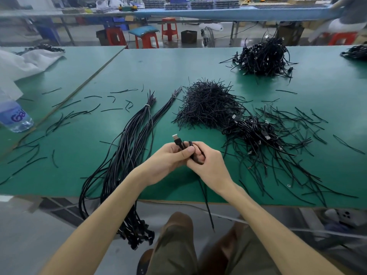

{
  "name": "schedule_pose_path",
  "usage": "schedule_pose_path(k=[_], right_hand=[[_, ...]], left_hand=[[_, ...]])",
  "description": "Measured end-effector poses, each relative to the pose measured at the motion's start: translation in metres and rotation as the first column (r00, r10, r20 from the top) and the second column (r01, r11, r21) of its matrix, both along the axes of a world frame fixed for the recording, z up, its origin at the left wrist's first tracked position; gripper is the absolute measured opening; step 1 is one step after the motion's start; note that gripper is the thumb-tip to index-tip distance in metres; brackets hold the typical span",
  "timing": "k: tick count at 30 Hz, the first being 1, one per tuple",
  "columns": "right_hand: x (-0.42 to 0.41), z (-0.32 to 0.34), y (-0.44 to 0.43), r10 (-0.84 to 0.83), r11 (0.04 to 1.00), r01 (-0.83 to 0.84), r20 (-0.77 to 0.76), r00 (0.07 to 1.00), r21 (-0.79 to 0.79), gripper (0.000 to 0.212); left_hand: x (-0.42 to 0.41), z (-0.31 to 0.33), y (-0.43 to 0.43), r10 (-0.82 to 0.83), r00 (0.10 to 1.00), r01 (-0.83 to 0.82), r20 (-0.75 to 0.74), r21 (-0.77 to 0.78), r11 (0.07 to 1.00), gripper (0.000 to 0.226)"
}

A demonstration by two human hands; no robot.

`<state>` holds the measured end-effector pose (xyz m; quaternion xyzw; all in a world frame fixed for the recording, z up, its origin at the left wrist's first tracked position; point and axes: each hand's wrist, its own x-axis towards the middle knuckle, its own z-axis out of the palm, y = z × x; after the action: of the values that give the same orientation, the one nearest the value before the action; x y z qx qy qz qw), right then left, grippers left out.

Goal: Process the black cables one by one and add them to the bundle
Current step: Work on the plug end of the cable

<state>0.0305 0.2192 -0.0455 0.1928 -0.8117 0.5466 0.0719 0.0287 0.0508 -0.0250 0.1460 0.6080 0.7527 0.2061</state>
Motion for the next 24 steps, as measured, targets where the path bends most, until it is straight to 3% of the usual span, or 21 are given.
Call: schedule_pose_path(k=[3, 6, 15, 21, 24], right_hand=[[0.001, -0.002, -0.002, -0.006, 1.0, 0.005, -0.027, 1.0, -0.02, 0.026], [0.003, -0.005, -0.005, 0.021, 0.998, -0.018, -0.053, 0.998, 0.064, 0.024], [0.001, -0.008, -0.004, -0.083, 0.996, 0.085, -0.144, 0.986, 0.009, 0.032], [0.004, -0.008, -0.005, -0.038, 0.998, 0.047, -0.163, 0.986, 0.053, 0.041], [0.003, -0.007, -0.004, -0.057, 0.997, 0.062, -0.139, 0.989, 0.034, 0.038]], left_hand=[[-0.003, 0.008, -0.003, -0.046, 0.999, 0.045, -0.015, -0.051, 0.998, 0.022], [-0.003, 0.011, -0.005, -0.058, 0.998, 0.057, -0.016, -0.083, 0.995, 0.021], [0.004, 0.009, 0.013, 0.143, 0.985, -0.15, -0.096, -0.077, 0.986, 0.016], [0.009, 0.017, 0.017, 0.188, 0.966, -0.22, -0.176, -0.187, 0.957, 0.022], [0.009, 0.022, 0.018, 0.148, 0.978, -0.174, -0.149, -0.181, 0.968, 0.018]])
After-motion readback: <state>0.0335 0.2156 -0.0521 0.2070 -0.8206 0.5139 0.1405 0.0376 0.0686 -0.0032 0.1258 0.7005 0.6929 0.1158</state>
